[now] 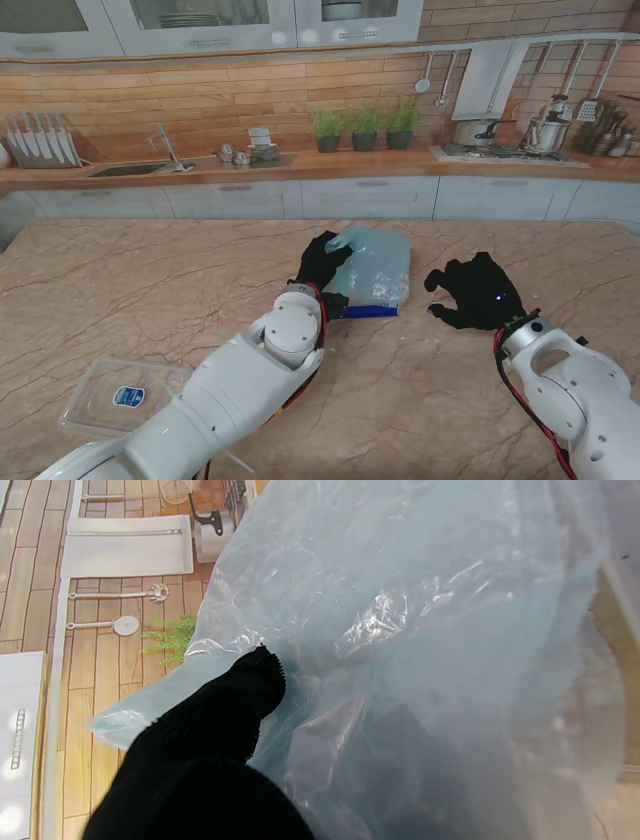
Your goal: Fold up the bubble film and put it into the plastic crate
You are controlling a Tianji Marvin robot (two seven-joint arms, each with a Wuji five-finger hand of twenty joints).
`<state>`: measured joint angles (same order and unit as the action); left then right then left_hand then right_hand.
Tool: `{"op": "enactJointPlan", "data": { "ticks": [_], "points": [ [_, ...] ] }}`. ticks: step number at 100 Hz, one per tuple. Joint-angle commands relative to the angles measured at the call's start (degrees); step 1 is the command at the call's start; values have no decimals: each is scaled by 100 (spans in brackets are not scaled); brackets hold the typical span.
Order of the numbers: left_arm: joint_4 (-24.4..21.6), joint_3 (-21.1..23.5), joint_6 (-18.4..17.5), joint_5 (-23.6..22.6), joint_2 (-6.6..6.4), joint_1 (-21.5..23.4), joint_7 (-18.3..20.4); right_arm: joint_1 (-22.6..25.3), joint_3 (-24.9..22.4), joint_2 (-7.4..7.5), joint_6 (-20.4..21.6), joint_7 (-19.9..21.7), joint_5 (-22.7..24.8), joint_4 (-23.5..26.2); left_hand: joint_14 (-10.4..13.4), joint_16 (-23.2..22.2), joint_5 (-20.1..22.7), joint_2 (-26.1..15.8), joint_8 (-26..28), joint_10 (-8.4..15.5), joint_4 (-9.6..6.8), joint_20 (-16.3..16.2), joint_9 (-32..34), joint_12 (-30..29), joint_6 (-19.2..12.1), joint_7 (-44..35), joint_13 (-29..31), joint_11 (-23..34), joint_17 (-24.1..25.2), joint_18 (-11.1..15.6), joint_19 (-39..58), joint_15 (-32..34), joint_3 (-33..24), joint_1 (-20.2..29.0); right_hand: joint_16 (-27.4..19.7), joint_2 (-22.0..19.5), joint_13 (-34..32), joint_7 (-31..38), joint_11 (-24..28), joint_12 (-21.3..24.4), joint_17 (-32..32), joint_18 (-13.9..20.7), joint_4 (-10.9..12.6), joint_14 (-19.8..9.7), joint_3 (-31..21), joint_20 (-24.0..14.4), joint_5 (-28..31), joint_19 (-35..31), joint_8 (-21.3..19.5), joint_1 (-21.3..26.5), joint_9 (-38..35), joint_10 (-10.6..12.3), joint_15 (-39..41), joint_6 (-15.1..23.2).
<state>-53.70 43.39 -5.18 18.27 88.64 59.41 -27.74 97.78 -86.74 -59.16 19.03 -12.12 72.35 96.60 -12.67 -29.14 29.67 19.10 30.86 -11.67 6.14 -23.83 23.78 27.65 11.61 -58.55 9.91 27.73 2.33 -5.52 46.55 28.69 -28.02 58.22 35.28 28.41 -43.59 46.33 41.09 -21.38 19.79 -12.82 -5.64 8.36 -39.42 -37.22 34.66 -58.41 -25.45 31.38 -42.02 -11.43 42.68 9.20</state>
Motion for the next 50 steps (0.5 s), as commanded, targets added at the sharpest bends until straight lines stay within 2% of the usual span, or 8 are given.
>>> {"op": "enactJointPlan", "data": {
  "ticks": [1, 24, 34, 50],
  "points": [
    [14, -27, -54, 12, 105, -25, -44, 28, 20, -6, -7, 7, 15, 25, 207, 120, -73, -272, -89, 209, 23, 141, -95, -42, 10, -133, -121, 116, 23, 386, -143, -37, 378, 292, 30, -207, 112, 105, -74, -82, -46, -56, 215, 14, 96, -123, -126, 160, 45, 183, 89, -63, -67, 31],
    [310, -79, -216, -146, 254, -144, -274, 13, 50, -5, -10, 13, 6, -3, 296, 237, -140, -536, -161, 248, -17, 304, -177, -57, -14, -189, -262, 165, 28, 419, -463, -78, 909, 493, 29, -214, 116, 122, -79, -88, -40, -53, 220, 7, 99, -136, -129, 166, 57, 191, 90, -63, -72, 37],
    [373, -80, -192, -192, 291, -170, -356, 10, 58, -5, -15, 9, 4, -11, 323, 286, -163, -661, -205, 262, -96, 902, -137, -73, -102, -195, -314, 165, 26, 98, -1692, -141, 1261, 605, 30, -209, 112, 129, -81, -91, -36, -50, 219, 11, 103, -142, -136, 168, 63, 197, 92, -64, -70, 42],
    [517, -82, -192, -248, 348, -219, -436, -3, 76, -5, -20, 13, -4, -27, 334, 265, -163, -714, -231, 269, -122, 1174, -145, -57, -119, -189, -366, 168, 0, 264, -2395, -218, 1401, 655, 31, -221, 107, 135, -79, -95, -32, -45, 218, 11, 110, -150, -134, 170, 72, 193, 87, -54, -68, 38]
  ]
}}
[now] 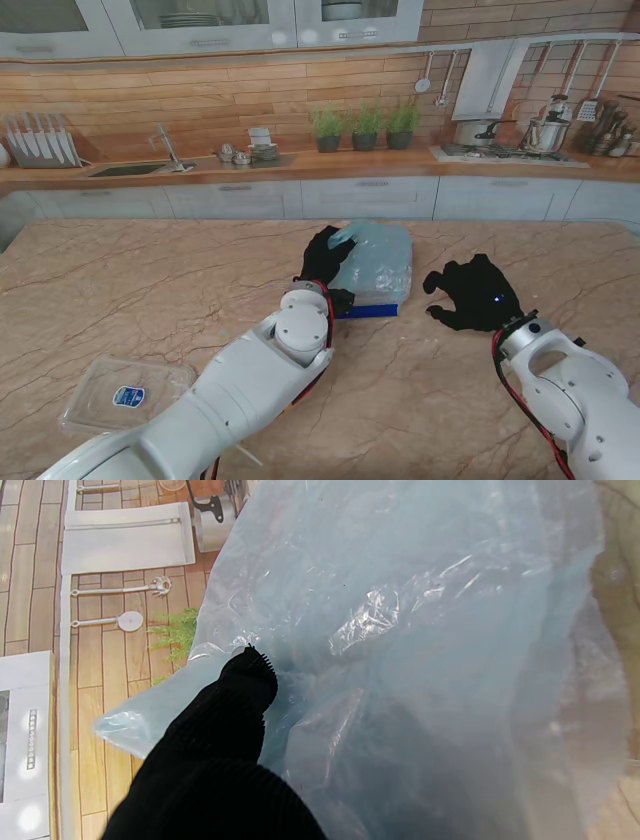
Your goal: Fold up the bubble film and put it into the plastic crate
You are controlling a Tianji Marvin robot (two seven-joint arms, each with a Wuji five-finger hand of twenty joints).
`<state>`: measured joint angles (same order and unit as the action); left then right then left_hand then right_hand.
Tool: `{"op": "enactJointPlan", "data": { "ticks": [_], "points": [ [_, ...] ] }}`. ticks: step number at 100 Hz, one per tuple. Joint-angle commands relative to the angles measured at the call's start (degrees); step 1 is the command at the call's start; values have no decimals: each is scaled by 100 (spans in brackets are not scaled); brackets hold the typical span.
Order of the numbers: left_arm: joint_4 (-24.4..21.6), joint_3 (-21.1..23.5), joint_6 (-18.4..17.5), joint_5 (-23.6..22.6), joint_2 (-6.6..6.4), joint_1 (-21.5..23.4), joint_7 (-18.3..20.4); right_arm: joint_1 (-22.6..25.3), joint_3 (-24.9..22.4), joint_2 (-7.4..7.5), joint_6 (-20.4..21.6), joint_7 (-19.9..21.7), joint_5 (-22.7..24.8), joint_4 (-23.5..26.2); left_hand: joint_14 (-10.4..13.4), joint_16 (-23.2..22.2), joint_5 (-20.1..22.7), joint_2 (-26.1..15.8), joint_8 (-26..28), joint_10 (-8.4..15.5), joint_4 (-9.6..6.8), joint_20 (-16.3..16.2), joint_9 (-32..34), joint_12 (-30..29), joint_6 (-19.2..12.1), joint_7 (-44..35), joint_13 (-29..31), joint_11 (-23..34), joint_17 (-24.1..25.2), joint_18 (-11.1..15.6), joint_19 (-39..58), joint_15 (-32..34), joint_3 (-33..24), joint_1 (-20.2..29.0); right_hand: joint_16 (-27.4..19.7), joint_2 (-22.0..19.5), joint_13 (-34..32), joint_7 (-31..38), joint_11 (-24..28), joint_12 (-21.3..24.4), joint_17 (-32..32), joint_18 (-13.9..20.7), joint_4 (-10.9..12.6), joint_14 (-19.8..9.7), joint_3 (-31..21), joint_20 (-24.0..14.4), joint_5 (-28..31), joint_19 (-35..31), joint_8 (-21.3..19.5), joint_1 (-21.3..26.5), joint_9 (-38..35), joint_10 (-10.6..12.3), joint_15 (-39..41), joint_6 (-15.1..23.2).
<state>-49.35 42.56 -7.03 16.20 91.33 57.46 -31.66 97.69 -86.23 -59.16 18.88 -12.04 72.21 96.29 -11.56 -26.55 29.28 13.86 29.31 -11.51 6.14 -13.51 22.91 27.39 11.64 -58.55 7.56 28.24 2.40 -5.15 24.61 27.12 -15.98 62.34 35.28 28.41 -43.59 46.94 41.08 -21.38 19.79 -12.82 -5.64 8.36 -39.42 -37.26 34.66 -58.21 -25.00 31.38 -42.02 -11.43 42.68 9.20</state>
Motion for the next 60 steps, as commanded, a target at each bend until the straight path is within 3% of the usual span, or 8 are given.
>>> {"op": "enactJointPlan", "data": {
  "ticks": [1, 25, 29, 60],
  "points": [
    [92, -1, -9, -50, 83, -28, -52, 5, 26, -5, -5, 6, 9, 3, 228, 4, -123, -193, -77, 260, -122, 144, -56, -31, -122, -190, -131, 118, -5, 244, -218, -61, 200, 244, 31, -220, 107, 73, -78, -95, -32, -46, 219, 11, 109, -146, -135, 151, 28, 195, 86, -53, -68, 39],
    [342, -20, -16, -196, 175, -111, -170, -14, 62, -6, -20, 34, -16, -17, 292, -32, -207, -374, -129, 305, -104, 209, -102, -3, -107, -245, -163, 174, -78, 650, -1202, -83, 539, 452, 32, -219, 111, 86, -82, -98, -31, -46, 219, 14, 112, -155, -134, 154, 36, 203, 85, -63, -69, 41],
    [383, -16, -26, -193, 198, -124, -197, -17, 67, -5, -20, 36, -17, -21, 297, -20, -238, -484, -169, 310, -167, -18, -120, -1, -79, -279, -173, 196, -109, 723, -1440, -70, 916, 691, 32, -226, 112, 84, -85, -98, -29, -45, 221, 12, 110, -157, -138, 154, 40, 204, 91, -65, -69, 37],
    [750, -80, -118, -457, 323, -226, -334, -113, 168, -8, -35, 62, -74, -91, 290, -7, -392, -542, -197, 318, -187, -55, -208, 24, -198, -198, -173, 244, -104, 777, -1488, -93, 986, 838, 30, -229, 113, 95, -82, -102, -16, -27, 218, 8, 104, -170, -164, 145, 50, 230, 105, -60, -70, 47]
  ]
}}
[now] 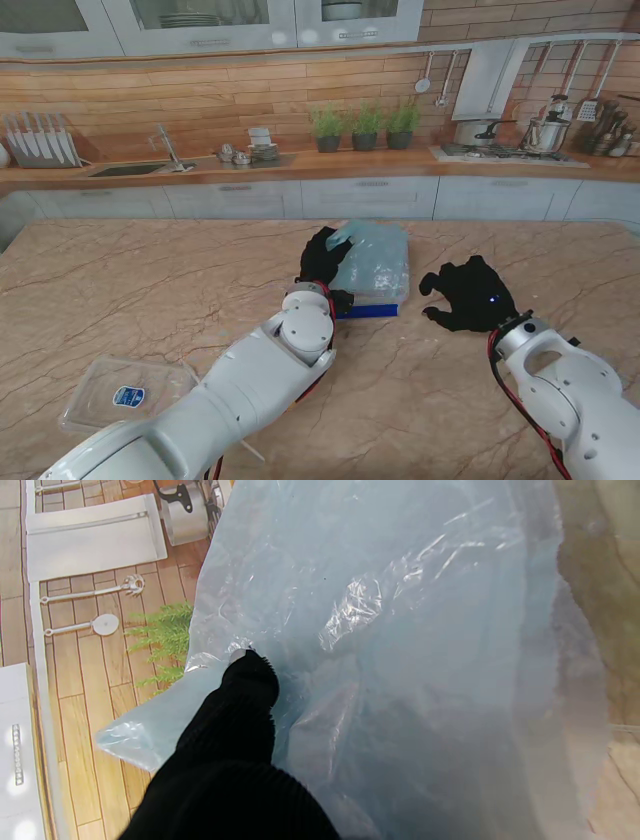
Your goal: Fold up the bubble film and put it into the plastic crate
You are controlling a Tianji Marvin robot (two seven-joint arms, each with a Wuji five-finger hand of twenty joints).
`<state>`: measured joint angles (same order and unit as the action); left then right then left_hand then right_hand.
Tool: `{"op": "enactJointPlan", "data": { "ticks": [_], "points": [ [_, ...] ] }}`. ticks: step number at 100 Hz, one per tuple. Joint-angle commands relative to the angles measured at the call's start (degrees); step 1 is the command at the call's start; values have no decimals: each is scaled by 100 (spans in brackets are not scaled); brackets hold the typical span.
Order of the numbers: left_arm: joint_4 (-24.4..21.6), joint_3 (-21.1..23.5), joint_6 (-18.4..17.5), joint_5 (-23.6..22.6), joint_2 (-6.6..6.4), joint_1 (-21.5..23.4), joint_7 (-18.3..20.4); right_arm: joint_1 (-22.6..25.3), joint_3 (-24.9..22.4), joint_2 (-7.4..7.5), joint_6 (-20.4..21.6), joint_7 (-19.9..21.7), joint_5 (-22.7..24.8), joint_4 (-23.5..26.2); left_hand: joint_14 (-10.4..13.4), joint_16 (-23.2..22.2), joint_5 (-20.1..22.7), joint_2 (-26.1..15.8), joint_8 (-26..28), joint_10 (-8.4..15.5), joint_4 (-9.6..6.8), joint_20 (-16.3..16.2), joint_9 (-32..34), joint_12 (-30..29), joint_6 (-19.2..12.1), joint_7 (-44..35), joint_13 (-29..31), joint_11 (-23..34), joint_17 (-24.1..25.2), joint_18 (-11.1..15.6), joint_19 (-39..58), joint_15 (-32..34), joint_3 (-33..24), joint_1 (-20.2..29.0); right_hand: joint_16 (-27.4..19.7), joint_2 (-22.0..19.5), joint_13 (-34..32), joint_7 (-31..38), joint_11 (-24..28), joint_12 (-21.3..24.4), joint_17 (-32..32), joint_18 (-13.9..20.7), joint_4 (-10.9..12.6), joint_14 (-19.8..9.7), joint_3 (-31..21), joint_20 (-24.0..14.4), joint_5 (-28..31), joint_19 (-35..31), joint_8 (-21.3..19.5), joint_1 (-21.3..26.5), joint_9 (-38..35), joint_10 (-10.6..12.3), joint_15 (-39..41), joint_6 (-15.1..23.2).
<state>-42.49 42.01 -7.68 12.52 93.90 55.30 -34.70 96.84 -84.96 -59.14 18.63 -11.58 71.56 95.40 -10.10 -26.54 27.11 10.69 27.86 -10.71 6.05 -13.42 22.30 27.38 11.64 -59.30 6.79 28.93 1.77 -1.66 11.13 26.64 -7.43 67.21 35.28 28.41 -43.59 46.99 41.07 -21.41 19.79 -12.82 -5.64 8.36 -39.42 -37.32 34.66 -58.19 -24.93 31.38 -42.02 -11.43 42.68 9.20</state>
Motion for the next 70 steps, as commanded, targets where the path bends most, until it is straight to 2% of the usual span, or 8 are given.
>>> {"op": "enactJointPlan", "data": {
  "ticks": [1, 3, 5, 49, 67, 68, 70],
  "points": [
    [83, -30, -59, -111, 70, -17, -35, -34, 47, -10, -11, 18, -13, -5, 148, -7, -194, -232, -59, 243, -183, -65, -150, 25, -206, -110, -98, 175, -43, 429, -140, -47, 123, 368, 30, -231, 113, 90, -81, -100, -15, -27, 216, 7, 106, -165, -165, 142, 44, 226, 103, -58, -69, 45],
    [123, -41, -71, -159, 79, -30, -48, -47, 60, -11, -14, 21, -22, -12, 152, -2, -198, -332, -9, 245, -223, -137, -157, 6, -230, -59, -94, 199, -49, 431, -176, -57, 490, 598, 30, -227, 113, 91, -80, -100, -14, -27, 218, 7, 102, -166, -165, 140, 44, 237, 101, -60, -69, 42],
    [161, -51, -84, -205, 87, -42, -60, -60, 73, -12, -18, 23, -32, -18, 165, -1, -206, -351, 0, 255, -236, -154, -164, 2, -248, -46, -94, 203, -51, 438, -185, -61, 577, 656, 30, -223, 114, 94, -79, -100, -12, -26, 217, 7, 103, -167, -162, 138, 43, 237, 100, -64, -69, 45],
    [886, -277, -300, -1051, 236, -263, -285, -435, 431, -22, -83, 150, -229, -232, 217, 145, -280, -263, -157, 282, -194, -64, -314, -75, -390, 60, -110, 116, -12, 498, -358, -330, 393, 675, 26, -234, 116, 137, -75, -101, 3, -16, 212, -7, 90, -184, -190, 103, 52, 304, 112, -52, -68, 76],
    [1091, -358, -323, -1301, 274, -322, -354, -681, 642, -34, -171, 191, -363, -401, 226, 246, -311, 16, -259, 257, -206, -68, -447, -169, -473, 180, -112, 31, 9, 477, -558, -561, 109, 666, 25, -240, 112, 185, -64, -104, 17, -15, 195, -11, 87, -189, -219, 83, 67, 361, 118, -55, -61, 96],
    [1103, -364, -324, -1319, 275, -326, -359, -696, 655, -35, -178, 195, -373, -412, 229, 235, -315, 100, -257, 258, -147, -180, -463, -209, -476, 216, -108, 35, -16, 477, -680, -607, -198, 509, 25, -238, 113, 186, -64, -104, 16, -15, 194, -10, 87, -189, -221, 83, 69, 361, 122, -56, -61, 98],
    [1122, -376, -324, -1354, 276, -332, -369, -727, 681, -38, -191, 201, -394, -434, 233, 229, -340, 178, -267, 257, -106, -264, -491, -242, -479, 260, -112, 30, -27, 477, -772, -647, -439, 406, 25, -245, 113, 190, -64, -104, 14, -14, 194, -8, 85, -190, -221, 81, 72, 363, 127, -60, -60, 96]
  ]
}}
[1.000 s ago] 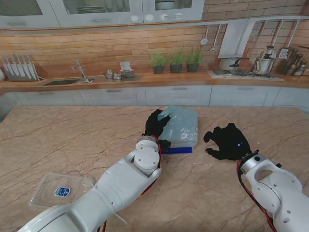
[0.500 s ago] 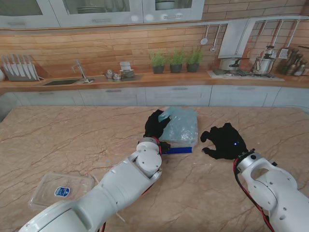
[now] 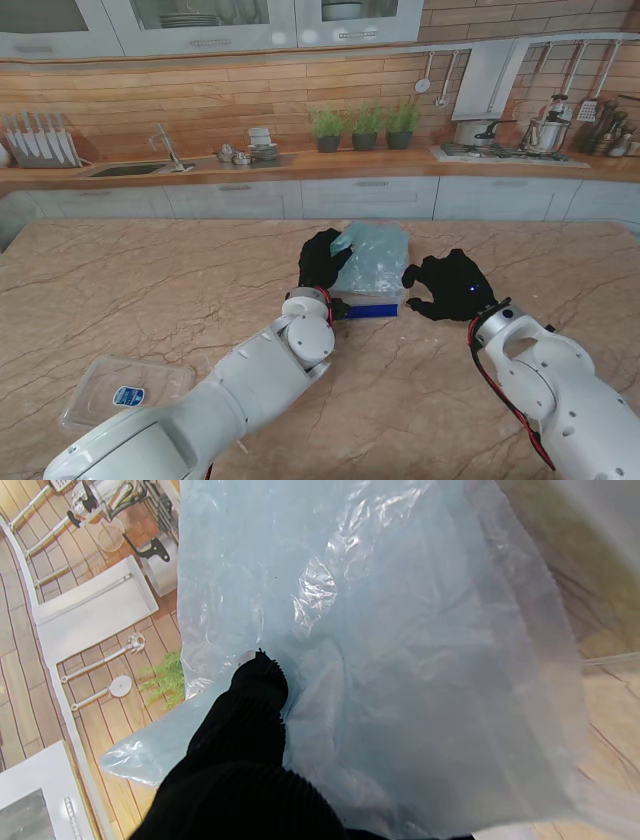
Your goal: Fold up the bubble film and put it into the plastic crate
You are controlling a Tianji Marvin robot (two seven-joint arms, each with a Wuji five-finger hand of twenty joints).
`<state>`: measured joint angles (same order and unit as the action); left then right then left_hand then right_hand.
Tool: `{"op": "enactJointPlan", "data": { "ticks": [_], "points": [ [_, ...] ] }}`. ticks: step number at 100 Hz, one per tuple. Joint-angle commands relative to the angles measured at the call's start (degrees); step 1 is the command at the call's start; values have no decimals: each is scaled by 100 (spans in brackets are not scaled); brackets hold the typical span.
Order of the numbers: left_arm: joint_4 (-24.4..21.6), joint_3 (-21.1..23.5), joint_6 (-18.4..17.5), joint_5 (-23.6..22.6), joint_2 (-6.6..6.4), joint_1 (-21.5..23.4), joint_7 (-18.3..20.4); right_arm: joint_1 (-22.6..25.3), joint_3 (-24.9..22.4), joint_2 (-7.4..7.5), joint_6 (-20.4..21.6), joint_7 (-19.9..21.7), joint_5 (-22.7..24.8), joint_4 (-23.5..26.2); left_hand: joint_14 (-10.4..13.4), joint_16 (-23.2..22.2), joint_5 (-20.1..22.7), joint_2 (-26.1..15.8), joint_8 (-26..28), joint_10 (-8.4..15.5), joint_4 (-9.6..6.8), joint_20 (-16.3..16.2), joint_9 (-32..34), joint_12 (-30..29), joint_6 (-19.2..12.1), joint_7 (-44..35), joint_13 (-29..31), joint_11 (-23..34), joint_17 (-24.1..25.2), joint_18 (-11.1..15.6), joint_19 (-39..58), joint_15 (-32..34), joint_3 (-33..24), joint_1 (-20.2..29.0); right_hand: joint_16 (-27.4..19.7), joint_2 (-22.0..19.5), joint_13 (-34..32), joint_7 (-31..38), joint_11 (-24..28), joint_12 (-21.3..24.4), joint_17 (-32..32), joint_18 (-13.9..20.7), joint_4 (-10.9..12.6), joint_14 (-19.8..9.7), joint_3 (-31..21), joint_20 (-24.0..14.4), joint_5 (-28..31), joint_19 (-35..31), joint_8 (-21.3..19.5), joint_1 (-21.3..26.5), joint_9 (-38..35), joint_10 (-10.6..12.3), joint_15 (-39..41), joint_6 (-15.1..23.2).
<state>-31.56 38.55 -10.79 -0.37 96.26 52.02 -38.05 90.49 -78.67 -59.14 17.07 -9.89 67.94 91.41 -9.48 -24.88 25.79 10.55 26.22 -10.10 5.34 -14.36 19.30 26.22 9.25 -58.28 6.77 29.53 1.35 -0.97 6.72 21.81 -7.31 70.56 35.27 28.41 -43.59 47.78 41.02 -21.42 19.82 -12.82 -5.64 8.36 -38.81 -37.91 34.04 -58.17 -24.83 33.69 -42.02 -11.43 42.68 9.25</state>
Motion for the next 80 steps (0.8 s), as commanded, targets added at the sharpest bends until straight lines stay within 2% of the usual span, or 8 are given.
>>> {"op": "enactJointPlan", "data": {
  "ticks": [1, 15, 25, 40, 54, 65, 73, 80],
  "points": [
    [38, -37, -13, -84, 41, -7, -39, -109, 66, -39, -43, 34, -43, -47, 171, 64, -221, 211, -110, 197, -28, -184, -202, -131, -242, 173, -113, -35, 17, 406, -348, -173, -498, 62, 25, -243, 114, 113, -58, -102, 11, -14, 194, -8, 24, -130, -159, 78, 63, 132, 127, -59, -60, 91],
    [170, -148, 25, -384, 22, -58, -99, -344, 266, -53, -140, 69, -171, -219, 144, 85, -347, 512, -199, 177, 63, -226, -358, -144, -309, 345, -157, -125, 53, 303, -407, -339, -1169, -119, 23, -245, 127, 143, -47, -104, 3, -13, 189, -16, 21, -130, -173, 67, 79, 150, 142, -59, -56, 101],
    [235, -243, 33, -594, -12, -90, -110, -512, 416, -63, -223, 78, -252, -356, 141, 2, -417, 631, -173, 158, 133, -96, -493, -206, -319, 637, -182, -192, 60, 111, -478, -558, -1935, -607, 22, -238, 133, 172, -40, -105, 5, -15, 188, -14, 16, -129, -177, 58, 87, 169, 159, -62, -51, 117],
    [329, -349, 38, -818, -44, -133, -127, -780, 653, -76, -400, 63, -333, -589, 118, -57, -584, 529, -180, 129, -46, -94, -667, -264, -272, 1142, -229, -293, 100, -170, -473, -726, -2533, -1164, 17, -230, 180, 180, -34, -105, 4, -18, 188, -18, -3, -127, -248, 36, 112, 201, 239, -85, -51, 156],
    [420, -375, 12, -890, -33, -160, -157, -1010, 868, -93, -619, 144, -441, -742, 77, -146, -745, 409, -83, 96, -358, -210, -766, -312, -225, 1505, -265, -363, 142, -351, -409, -851, -3056, -1609, 7, -187, 218, 236, -13, -102, -35, -49, 173, -12, -27, -122, -385, 7, 87, 260, 297, -97, -40, 451],
    [435, -416, 34, -988, -54, -163, -197, -1214, 1067, -113, -797, 201, -568, -905, 20, -193, -788, 548, -24, 45, -370, -403, -782, -362, -190, 1567, -284, -453, 179, -423, -273, -875, -3292, -1730, -21, -235, 277, -221, 3, -65, -82, -64, 189, -15, -192, -76, -611, -21, 56, 115, 409, -91, -13, 428],
    [365, -451, 64, -1058, -104, -141, -206, -1366, 1217, -124, -910, 188, -610, -1043, 6, -200, -685, 618, 57, 32, -385, -466, -778, -403, -176, 1469, -298, -537, 192, -433, -264, -915, -3412, -1822, -20, -334, 309, -798, 20, -51, -101, -57, 456, -33, -311, -58, -864, -39, -82, -143, 498, -87, 24, 396],
    [328, -488, 106, -1126, -138, -130, -209, -1489, 1349, -149, -1034, 163, -709, -1148, -20, -220, -590, 809, 203, -5, -308, -486, -773, -421, -187, 1234, -302, -589, 191, -451, -299, -941, -3469, -1813, -15, -302, 316, -953, 35, -53, -109, -53, 450, -30, -286, -57, -1122, -48, -140, -167, 529, -90, 41, 377]
  ]
}}
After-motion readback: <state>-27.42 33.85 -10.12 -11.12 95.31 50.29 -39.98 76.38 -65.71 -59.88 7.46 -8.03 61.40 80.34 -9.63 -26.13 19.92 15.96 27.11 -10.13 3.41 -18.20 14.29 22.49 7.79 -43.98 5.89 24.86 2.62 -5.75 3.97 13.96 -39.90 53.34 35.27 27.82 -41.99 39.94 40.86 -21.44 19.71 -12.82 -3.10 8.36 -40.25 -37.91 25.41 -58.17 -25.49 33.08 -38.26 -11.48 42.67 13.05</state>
